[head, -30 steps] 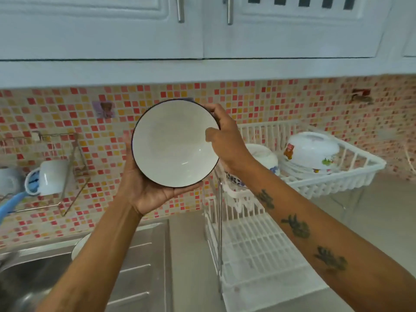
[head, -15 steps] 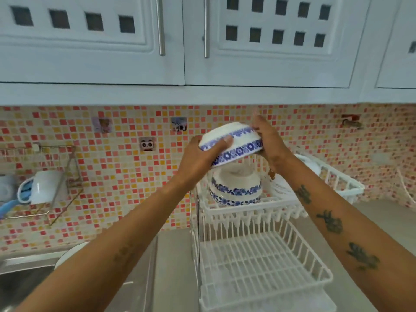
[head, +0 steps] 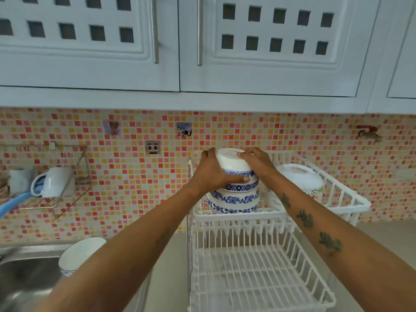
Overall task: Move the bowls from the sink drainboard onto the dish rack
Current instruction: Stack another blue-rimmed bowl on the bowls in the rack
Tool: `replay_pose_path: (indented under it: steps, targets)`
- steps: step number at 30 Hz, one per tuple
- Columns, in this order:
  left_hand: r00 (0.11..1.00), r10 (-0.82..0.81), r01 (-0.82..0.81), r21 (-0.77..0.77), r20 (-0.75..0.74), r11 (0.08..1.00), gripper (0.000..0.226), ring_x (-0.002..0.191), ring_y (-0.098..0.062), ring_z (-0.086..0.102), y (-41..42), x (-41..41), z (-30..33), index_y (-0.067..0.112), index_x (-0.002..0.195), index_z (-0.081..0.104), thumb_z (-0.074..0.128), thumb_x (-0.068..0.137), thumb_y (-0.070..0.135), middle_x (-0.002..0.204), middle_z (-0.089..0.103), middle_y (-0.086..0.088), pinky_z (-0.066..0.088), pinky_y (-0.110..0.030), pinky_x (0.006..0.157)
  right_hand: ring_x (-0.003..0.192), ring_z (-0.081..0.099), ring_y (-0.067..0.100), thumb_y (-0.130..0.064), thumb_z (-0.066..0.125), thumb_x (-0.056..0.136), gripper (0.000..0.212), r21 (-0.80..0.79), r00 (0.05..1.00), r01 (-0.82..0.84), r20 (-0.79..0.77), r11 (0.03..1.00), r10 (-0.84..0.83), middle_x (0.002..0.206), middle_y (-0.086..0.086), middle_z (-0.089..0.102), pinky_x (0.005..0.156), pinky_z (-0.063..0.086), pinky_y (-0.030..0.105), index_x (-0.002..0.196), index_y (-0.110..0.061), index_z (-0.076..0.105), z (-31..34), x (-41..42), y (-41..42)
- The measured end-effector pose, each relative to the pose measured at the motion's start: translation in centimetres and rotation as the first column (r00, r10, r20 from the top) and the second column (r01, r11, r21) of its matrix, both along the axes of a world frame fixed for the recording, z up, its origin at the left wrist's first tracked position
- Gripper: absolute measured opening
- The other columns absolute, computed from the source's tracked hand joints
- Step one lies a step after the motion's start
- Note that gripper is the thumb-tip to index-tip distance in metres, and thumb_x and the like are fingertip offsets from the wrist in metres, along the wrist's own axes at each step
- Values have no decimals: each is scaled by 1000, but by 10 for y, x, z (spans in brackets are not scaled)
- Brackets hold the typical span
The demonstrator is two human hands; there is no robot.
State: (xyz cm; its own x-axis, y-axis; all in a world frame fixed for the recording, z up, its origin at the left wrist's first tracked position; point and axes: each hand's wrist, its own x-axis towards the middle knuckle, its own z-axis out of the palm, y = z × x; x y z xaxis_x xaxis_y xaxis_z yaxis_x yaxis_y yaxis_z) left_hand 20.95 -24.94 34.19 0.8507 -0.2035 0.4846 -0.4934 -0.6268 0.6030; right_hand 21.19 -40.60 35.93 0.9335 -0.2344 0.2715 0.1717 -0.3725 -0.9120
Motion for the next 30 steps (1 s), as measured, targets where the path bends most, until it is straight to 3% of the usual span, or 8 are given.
replay_pose_path:
  steps: [6,9,13,19,24,27,30]
  targets:
    - [999,41,-40,53,-24,998,117,125,-22,44,-1,1,-5,8,144,31,84,54,61,138,41,-8,39,-26,92,85,59,15,-33,61,87,28,-20,999,-37,1,999,37,107,1,61,72,47,28,109,-15,63,-7,3,-3]
    - [998,37,-31,101,-58,994,112,124,-21,43,-4,-1,-7,8,142,32,83,57,59,135,42,-8,36,-24,90,94,60,20,-36,61,86,30,-52,999,-38,-35,998,37,116,5,63,78,47,30,109,-16,62,-11,2,-6]
    - [993,36,-17,166,-109,986,116,126,-24,44,-6,0,-9,8,143,32,82,55,64,136,43,-10,43,-32,96,101,57,23,-38,58,88,36,-126,995,-58,-89,990,47,124,7,56,82,48,33,116,-15,57,-17,4,-9]
    - [987,50,-12,243,-154,970,113,124,-26,46,-6,1,-10,6,142,32,80,58,64,135,43,-11,45,-34,94,102,56,22,-40,52,91,39,-224,992,-70,-117,972,44,113,2,53,90,47,38,120,-14,53,-22,9,-9]
    - [983,44,4,264,-179,964,113,126,-26,45,-6,3,-12,6,143,29,80,60,62,136,40,-11,44,-31,90,99,56,22,-36,48,94,37,-213,986,-80,-160,974,46,112,4,54,85,46,37,122,-12,50,-25,12,-9]
    - [981,34,21,274,-193,962,115,131,-26,41,-6,3,-12,7,146,23,77,63,63,141,35,-11,43,-34,97,94,55,19,-36,46,95,37,-198,981,-90,-187,976,52,110,2,52,75,45,33,124,-13,47,-26,13,-9]
    - [972,22,27,202,-234,979,110,135,-29,37,-6,5,-12,8,149,20,60,71,74,147,30,-12,41,-38,103,88,57,16,-37,48,92,40,-146,975,-115,-207,983,83,110,3,56,73,49,32,125,-15,46,-27,13,-10]
